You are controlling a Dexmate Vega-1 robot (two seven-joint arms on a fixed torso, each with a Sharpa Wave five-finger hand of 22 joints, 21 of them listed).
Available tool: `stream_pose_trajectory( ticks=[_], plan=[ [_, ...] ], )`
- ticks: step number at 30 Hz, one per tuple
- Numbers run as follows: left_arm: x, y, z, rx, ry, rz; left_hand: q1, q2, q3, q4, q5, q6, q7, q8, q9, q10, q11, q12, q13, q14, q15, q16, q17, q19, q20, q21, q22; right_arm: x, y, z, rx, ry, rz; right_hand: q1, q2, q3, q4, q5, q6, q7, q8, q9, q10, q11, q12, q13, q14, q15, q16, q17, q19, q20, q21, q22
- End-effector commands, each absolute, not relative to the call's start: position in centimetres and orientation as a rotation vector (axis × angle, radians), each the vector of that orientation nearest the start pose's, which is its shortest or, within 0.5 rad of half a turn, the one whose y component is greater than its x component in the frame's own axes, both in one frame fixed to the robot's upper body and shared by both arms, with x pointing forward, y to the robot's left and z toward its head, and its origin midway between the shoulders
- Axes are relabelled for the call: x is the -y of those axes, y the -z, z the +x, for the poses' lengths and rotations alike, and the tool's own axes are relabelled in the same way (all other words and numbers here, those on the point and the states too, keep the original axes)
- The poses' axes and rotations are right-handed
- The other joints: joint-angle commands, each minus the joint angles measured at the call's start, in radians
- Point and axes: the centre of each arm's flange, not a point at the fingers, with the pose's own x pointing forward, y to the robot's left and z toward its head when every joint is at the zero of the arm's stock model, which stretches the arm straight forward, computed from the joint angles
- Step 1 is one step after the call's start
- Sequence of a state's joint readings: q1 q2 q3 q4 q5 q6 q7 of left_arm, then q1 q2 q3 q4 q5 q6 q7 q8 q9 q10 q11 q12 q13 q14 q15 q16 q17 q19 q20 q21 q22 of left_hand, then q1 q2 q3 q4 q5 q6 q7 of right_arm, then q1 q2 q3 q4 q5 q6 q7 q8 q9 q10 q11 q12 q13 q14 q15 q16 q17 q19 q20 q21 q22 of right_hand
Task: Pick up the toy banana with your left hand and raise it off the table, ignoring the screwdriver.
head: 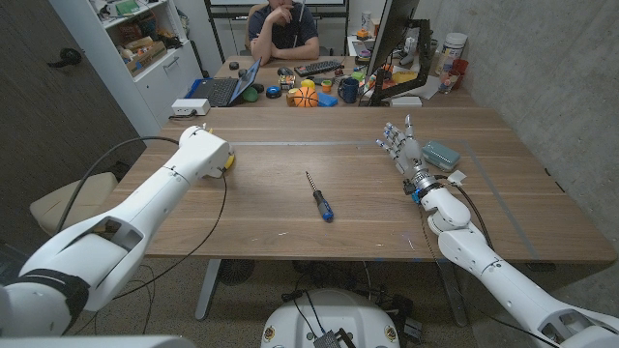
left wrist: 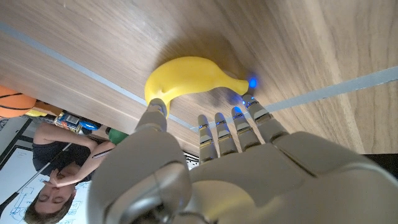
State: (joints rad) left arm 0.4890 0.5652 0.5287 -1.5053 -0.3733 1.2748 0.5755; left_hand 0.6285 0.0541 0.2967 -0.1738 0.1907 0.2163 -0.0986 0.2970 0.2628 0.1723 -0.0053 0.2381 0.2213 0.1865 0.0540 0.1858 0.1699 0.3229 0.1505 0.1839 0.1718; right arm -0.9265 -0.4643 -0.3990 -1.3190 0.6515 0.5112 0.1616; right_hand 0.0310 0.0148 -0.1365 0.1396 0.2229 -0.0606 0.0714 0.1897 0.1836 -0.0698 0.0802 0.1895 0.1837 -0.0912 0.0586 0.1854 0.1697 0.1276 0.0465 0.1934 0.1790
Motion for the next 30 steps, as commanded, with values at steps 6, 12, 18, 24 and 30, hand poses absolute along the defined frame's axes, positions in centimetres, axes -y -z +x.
stream_pose_trajectory(
  ticks=[6,12,18,24,30],
  plan=[
    [-34.3,-2.1,65.4,-0.436,-0.486,0.728,0.033,-0.001,0.011,0.004,-0.003,0.015,-0.024,0.008,0.012,0.001,-0.012,0.0,0.004,-0.009,0.008,-0.003,0.004,-0.004,0.006,0.005,0.005,24.1,6.2,61.5,0.748,-0.385,0.086,0.006,0.009,-0.009,0.002,0.007,0.005,0.005,0.004,0.004,0.003,0.001,0.004,0.004,-0.003,0.004,0.006,0.004,0.004,0.003,0.003,0.002],
    [-34.1,-2.3,65.6,-0.47,-0.452,0.745,0.041,-0.001,0.013,0.006,-0.004,0.03,-0.033,0.013,0.015,0.001,-0.012,-0.001,0.005,-0.013,0.012,-0.003,0.004,-0.011,0.012,0.003,0.005,23.8,6.2,61.3,0.751,-0.393,0.088,0.006,0.01,-0.01,0.002,0.007,0.004,0.004,0.004,0.004,0.002,0.002,0.003,0.004,-0.003,0.004,0.006,0.004,0.004,0.002,0.003,0.002],
    [-34.0,-2.8,65.6,-0.471,-0.436,0.739,0.052,0.003,0.017,0.007,-0.004,0.047,-0.042,0.02,0.018,-0.001,-0.01,-0.002,0.006,-0.019,0.017,-0.003,0.004,-0.019,0.017,0.002,0.005,23.7,6.3,61.1,0.758,-0.395,0.093,0.007,0.01,-0.011,0.001,0.007,0.004,0.004,0.003,0.004,0.002,0.002,0.003,0.004,-0.004,0.004,0.006,0.004,0.004,0.002,0.003,0.002],
    [-33.5,-3.5,65.2,-0.417,-0.508,0.749,0.105,0.028,0.04,0.01,-0.004,0.216,-0.09,0.088,0.035,0.075,-0.079,0.025,0.01,0.018,-0.005,0.009,0.003,-0.004,0.015,0.013,0.005,23.9,6.4,61.0,0.762,-0.393,0.099,0.007,0.011,-0.012,0.001,0.007,0.005,0.004,0.004,0.004,0.003,0.002,0.003,0.004,-0.003,0.004,0.006,0.004,0.004,0.002,0.003,0.002],
    [-33.2,-3.9,64.8,-0.37,-0.574,0.74,0.176,0.067,0.081,0.018,-0.008,0.643,-0.106,0.271,0.081,0.32,-0.212,0.093,0.026,0.153,-0.093,0.018,0.006,0.059,-0.023,0.025,0.007,24.0,6.5,60.9,0.761,-0.393,0.103,0.007,0.011,-0.013,0.001,0.007,0.003,0.004,0.003,0.004,0.003,0.001,0.003,0.003,-0.003,0.005,0.006,0.004,0.005,0.001,0.003,0.002]
  ],
)
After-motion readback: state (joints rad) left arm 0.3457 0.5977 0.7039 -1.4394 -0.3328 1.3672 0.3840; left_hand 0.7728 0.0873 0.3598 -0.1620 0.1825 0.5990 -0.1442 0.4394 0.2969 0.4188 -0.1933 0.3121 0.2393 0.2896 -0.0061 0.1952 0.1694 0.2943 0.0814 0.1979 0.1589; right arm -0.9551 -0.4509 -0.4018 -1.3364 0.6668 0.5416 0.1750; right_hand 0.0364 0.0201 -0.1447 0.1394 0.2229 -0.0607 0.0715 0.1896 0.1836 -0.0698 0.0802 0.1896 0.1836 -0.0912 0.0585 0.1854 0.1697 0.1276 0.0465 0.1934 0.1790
